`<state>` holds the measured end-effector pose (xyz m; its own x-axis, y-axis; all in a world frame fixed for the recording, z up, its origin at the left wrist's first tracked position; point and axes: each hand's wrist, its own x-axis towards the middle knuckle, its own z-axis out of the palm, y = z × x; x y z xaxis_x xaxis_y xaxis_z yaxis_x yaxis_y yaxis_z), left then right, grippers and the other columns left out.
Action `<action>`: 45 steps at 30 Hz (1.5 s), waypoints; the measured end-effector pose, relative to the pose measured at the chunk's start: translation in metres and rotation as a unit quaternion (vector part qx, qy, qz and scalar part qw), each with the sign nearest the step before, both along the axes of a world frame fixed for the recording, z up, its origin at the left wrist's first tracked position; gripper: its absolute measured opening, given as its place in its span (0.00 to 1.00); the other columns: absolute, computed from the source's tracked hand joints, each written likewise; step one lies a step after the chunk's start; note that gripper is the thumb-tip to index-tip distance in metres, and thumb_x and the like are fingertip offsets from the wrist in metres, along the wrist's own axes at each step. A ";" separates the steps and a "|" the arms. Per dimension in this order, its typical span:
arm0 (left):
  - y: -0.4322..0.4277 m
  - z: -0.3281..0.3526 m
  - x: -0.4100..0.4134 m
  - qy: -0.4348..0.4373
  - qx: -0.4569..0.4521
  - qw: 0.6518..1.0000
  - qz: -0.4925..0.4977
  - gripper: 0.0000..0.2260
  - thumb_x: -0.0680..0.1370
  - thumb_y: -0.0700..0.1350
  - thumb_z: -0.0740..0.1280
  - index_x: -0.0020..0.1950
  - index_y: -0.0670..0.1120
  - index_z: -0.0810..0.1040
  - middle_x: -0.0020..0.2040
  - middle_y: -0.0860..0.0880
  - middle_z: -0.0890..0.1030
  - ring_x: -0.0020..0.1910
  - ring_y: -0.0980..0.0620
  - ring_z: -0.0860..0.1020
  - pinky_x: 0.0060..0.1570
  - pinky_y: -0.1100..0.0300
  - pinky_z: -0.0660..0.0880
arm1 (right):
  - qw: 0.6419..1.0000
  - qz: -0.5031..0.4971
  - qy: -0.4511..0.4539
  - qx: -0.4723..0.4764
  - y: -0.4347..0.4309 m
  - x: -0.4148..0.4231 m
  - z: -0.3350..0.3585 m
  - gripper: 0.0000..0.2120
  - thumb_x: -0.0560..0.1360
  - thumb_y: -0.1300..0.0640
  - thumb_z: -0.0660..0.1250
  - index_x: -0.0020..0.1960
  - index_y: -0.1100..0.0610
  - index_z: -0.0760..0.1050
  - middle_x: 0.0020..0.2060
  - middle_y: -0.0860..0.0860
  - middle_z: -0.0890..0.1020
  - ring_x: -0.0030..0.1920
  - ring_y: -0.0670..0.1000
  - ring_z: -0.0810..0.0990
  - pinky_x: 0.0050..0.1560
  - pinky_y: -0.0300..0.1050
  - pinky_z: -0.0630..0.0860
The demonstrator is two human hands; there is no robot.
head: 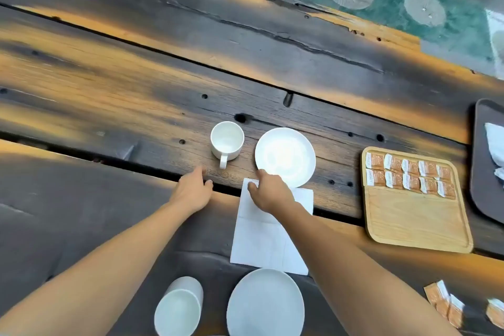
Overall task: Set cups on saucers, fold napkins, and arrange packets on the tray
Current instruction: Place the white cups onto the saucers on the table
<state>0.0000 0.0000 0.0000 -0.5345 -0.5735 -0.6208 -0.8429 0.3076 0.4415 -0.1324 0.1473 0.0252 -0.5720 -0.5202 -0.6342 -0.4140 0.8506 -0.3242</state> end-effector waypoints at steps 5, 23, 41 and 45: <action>-0.026 -0.017 -0.012 0.028 -0.001 0.998 0.057 0.17 0.80 0.47 0.63 0.68 0.45 0.70 0.54 0.46 0.81 0.58 0.43 0.76 0.57 0.53 0.72 | 1.000 -0.013 -0.001 -0.018 -0.030 -0.017 -0.007 0.15 0.80 0.49 0.56 0.58 0.60 0.70 0.53 0.60 0.80 0.53 0.63 0.78 0.47 0.49 0.71; -0.045 -0.020 -0.051 0.181 0.050 0.977 0.100 0.35 0.69 0.36 0.74 0.72 0.55 0.68 0.65 0.56 0.77 0.45 0.55 0.83 0.60 0.52 0.76 | 0.972 -0.130 -0.072 -0.182 -0.076 -0.037 -0.030 0.33 0.65 0.58 0.76 0.68 0.51 0.71 0.58 0.53 0.81 0.58 0.55 0.80 0.54 0.57 0.81; -0.033 -0.011 -0.053 0.224 0.094 0.960 0.140 0.36 0.64 0.37 0.76 0.68 0.59 0.72 0.60 0.54 0.81 0.62 0.51 0.77 0.60 0.50 0.76 | 0.934 -0.198 -0.147 -0.257 -0.071 -0.024 -0.024 0.39 0.61 0.59 0.80 0.68 0.43 0.71 0.56 0.42 0.82 0.56 0.45 0.80 0.51 0.34 0.74; -0.029 -0.003 -0.055 0.234 0.098 0.959 0.130 0.34 0.65 0.38 0.76 0.67 0.61 0.73 0.58 0.56 0.81 0.60 0.51 0.77 0.60 0.50 0.76 | 0.929 -0.202 -0.144 -0.274 -0.064 -0.025 -0.018 0.38 0.62 0.59 0.80 0.69 0.44 0.71 0.56 0.43 0.82 0.57 0.47 0.81 0.58 0.42 0.77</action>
<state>-0.0549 -0.0288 -0.0034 -0.6360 -0.6215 -0.4575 -0.5755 -0.0131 0.8177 -0.1573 0.0835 0.0076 -0.6393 -0.5898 -0.4934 0.0738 0.5916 -0.8028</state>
